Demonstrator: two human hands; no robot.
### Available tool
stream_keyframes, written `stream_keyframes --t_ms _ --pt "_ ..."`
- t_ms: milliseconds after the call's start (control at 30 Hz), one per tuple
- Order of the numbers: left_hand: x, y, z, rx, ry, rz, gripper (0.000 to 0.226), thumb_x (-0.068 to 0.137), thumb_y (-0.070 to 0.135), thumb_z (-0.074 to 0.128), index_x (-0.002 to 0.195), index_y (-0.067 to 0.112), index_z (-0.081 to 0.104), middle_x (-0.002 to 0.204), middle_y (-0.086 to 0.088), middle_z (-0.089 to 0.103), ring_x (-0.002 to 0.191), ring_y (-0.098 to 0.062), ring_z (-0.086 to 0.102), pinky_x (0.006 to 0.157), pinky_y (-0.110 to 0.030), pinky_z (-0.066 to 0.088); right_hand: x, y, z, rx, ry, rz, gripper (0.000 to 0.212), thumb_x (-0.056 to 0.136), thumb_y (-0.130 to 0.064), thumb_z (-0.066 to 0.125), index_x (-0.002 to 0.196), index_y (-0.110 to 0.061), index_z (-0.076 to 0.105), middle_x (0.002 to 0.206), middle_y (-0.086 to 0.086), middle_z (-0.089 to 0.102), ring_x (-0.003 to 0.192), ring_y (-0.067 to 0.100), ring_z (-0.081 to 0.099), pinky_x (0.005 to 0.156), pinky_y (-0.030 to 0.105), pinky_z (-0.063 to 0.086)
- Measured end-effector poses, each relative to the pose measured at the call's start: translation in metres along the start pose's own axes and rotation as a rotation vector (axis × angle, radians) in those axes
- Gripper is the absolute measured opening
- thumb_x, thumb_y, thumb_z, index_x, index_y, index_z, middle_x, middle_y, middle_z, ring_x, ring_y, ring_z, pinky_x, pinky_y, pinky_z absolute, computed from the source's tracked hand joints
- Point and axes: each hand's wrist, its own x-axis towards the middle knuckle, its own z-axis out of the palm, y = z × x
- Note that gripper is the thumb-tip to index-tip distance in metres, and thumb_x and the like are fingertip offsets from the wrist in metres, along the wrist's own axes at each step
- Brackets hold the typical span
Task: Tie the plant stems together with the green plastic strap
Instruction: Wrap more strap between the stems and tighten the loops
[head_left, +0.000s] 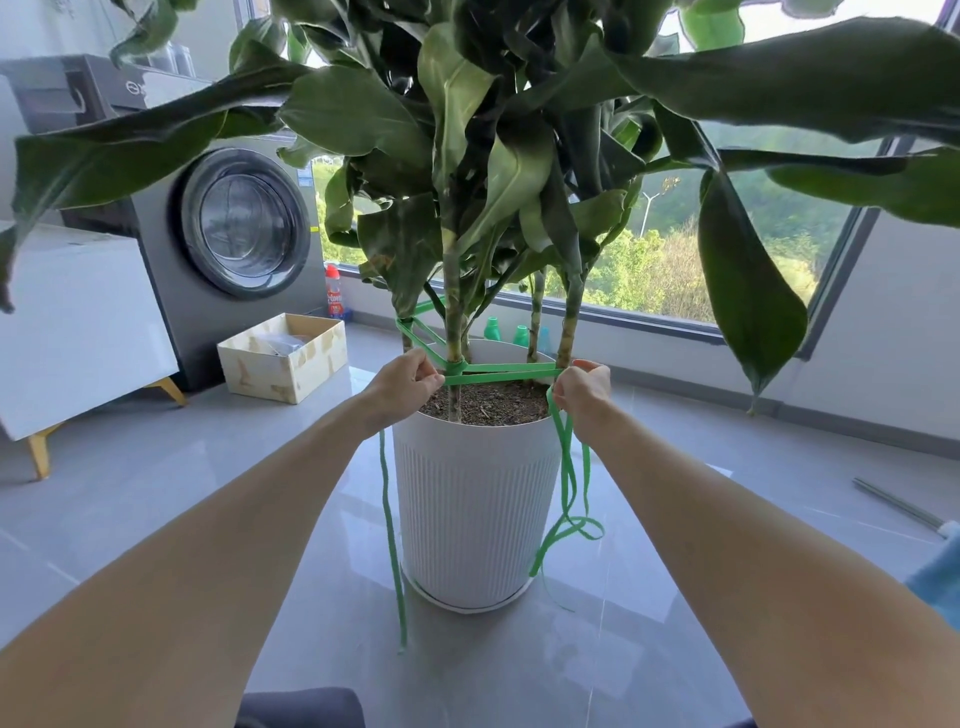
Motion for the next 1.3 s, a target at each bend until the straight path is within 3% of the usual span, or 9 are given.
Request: stream_keyframes --t_ms 200,333,467,567,667,767,867,1133,1300 --pt "0.002 -0.003 0.003 -0.030 0.037 -0.018 0.021 0.097 0.015 0.048 0.077 0.014 0.041 0.095 -0.017 0.053 0.088 -0.023 0.047 0.068 -0.028 0.037 -0.005 -0.008 -0.003 0.507 -0.040 0.126 0.031 0.082 0.023 0.034 0.082 -0.003 0.052 0.113 0.016 0.049 0.108 0.028 0.053 0.100 0.033 0.046" --pt "0.003 -0.005 0.003 -0.055 0.057 -0.025 0.015 0.096 0.016 0.050 0.084 0.008 0.046 0.104 -0.021 0.057 0.088 -0.022 0.047 0.075 -0.029 0.036 -0.003 -0.009 -0.011 0.669 -0.033 0.185 0.035 0.085 0.019 0.036 0.113 0.000 0.047 0.120 0.022 0.045 0.101 0.029 0.054 0.099 0.035 0.048" --pt "0.006 -0.009 0.005 -0.076 0.071 -0.041 0.015 0.095 0.017 0.051 0.084 0.008 0.047 0.105 -0.020 0.058 0.091 -0.024 0.048 0.078 -0.032 0.037 -0.008 -0.009 -0.012 0.664 -0.036 0.208 0.029 0.085 0.018 0.040 0.106 -0.001 0.048 0.112 0.019 0.046 0.105 0.028 0.056 0.099 0.032 0.048" --pt "0.009 -0.010 0.005 -0.086 0.089 -0.059 0.013 0.095 0.016 0.051 0.087 0.008 0.047 0.099 -0.017 0.056 0.087 -0.023 0.047 0.076 -0.031 0.037 -0.009 -0.008 -0.012 0.532 -0.068 0.190 0.029 0.084 0.018 0.039 0.091 -0.005 0.054 0.106 0.013 0.054 0.093 0.022 0.058 0.088 0.027 0.052" --pt "0.012 -0.011 0.005 -0.109 0.100 -0.080 0.013 0.095 0.014 0.051 0.084 0.009 0.046 0.097 -0.017 0.055 0.086 -0.024 0.049 0.074 -0.031 0.037 -0.009 -0.009 -0.010 0.280 -0.059 0.103 0.033 0.086 0.013 0.038 0.103 -0.008 0.057 0.082 0.005 0.052 0.078 0.015 0.053 0.075 0.025 0.048" --pt "0.014 -0.013 0.005 -0.142 0.105 -0.114 0.014 0.095 0.013 0.051 0.082 0.011 0.046 0.102 -0.019 0.058 0.102 -0.032 0.056 0.077 -0.033 0.040 -0.006 -0.007 -0.005 0.098 -0.037 0.029 0.034 0.085 0.009 0.045 0.114 -0.007 0.055 0.093 0.007 0.055 0.089 0.019 0.052 0.086 0.033 0.051" --pt "0.016 -0.014 0.005 -0.186 0.100 -0.141 0.012 0.095 0.010 0.051 0.083 0.011 0.046 0.101 -0.015 0.059 0.108 -0.031 0.056 0.080 -0.033 0.041 -0.007 -0.003 0.000 -0.039 0.003 -0.037 0.036 0.084 0.001 0.048 0.119 -0.009 0.052 0.102 0.007 0.054 0.088 0.019 0.050 0.081 0.035 0.052" --pt "0.019 -0.021 0.002 -0.243 0.010 -0.171 0.016 0.095 0.013 0.051 0.081 0.013 0.045 0.101 -0.011 0.058 0.106 -0.028 0.052 0.098 -0.043 0.040 -0.009 0.002 0.004 -0.160 0.018 -0.117 0.033 0.087 -0.001 0.049 0.117 -0.012 0.049 0.092 0.002 0.049 0.079 0.015 0.048 0.087 0.040 0.052" --pt "0.019 -0.024 -0.001 -0.301 -0.083 -0.172 0.017 0.095 0.013 0.053 0.080 0.014 0.046 0.113 -0.018 0.055 0.099 -0.023 0.048 0.085 -0.032 0.041 -0.008 0.001 0.004 -0.184 0.023 -0.129 0.036 0.085 0.000 0.048 0.118 -0.013 0.052 0.093 0.002 0.051 0.079 0.019 0.052 0.081 0.037 0.052"
